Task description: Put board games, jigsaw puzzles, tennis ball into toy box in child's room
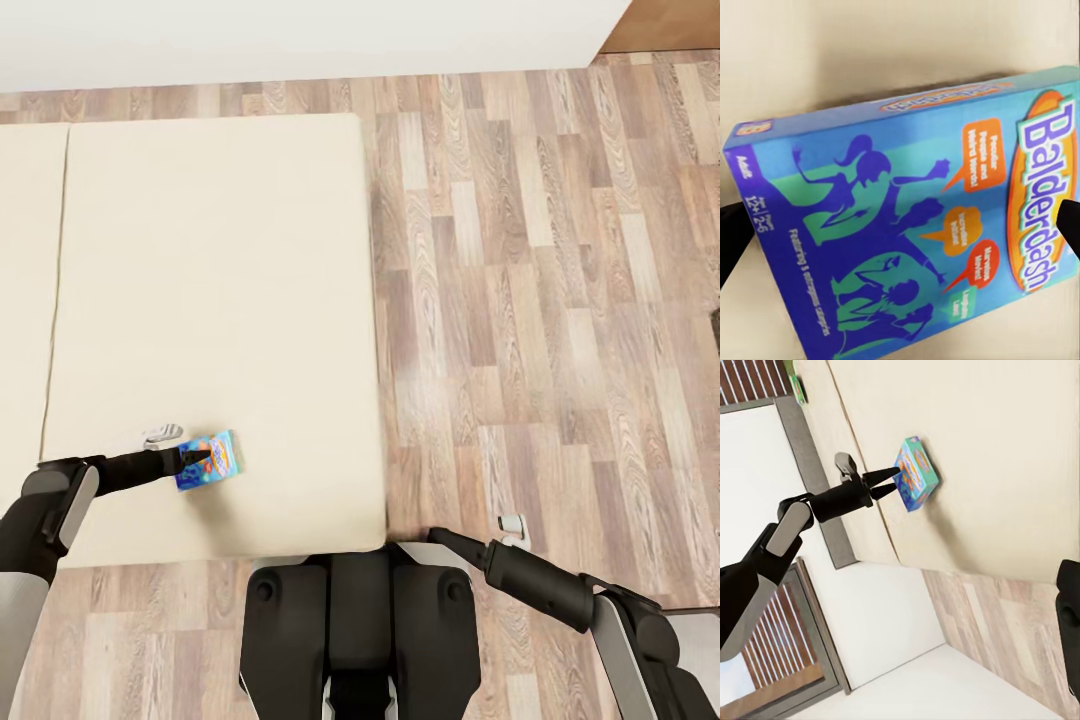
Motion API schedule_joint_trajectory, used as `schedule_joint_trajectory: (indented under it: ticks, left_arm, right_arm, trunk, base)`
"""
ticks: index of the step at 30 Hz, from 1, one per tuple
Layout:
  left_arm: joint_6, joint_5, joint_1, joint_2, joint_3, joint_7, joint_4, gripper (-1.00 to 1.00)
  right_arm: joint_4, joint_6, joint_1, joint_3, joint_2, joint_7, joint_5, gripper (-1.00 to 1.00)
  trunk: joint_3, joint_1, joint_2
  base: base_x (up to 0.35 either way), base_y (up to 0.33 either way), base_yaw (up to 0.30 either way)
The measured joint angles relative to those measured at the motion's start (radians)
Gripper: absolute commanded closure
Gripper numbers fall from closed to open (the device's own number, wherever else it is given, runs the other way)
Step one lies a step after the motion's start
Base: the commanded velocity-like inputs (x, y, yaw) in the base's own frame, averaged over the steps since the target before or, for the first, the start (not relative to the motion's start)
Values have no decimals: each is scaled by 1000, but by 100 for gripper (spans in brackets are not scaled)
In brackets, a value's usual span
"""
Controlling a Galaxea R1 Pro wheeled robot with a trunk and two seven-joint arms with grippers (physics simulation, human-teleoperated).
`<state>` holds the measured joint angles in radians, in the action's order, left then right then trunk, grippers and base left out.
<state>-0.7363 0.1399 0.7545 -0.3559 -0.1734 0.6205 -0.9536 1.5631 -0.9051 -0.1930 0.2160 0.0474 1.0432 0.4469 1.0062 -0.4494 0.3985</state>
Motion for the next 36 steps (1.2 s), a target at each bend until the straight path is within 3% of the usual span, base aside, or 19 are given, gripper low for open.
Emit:
schedule_joint_trajectory:
  ticks: [36]
  left_arm:
    - [0, -1, 0, 1, 0, 2, -3, -100]
  right_arm:
    - [0, 0, 0, 0, 0, -1, 0, -100]
  trunk:
    - [0, 0, 0]
  base:
    - [0, -182, 0]
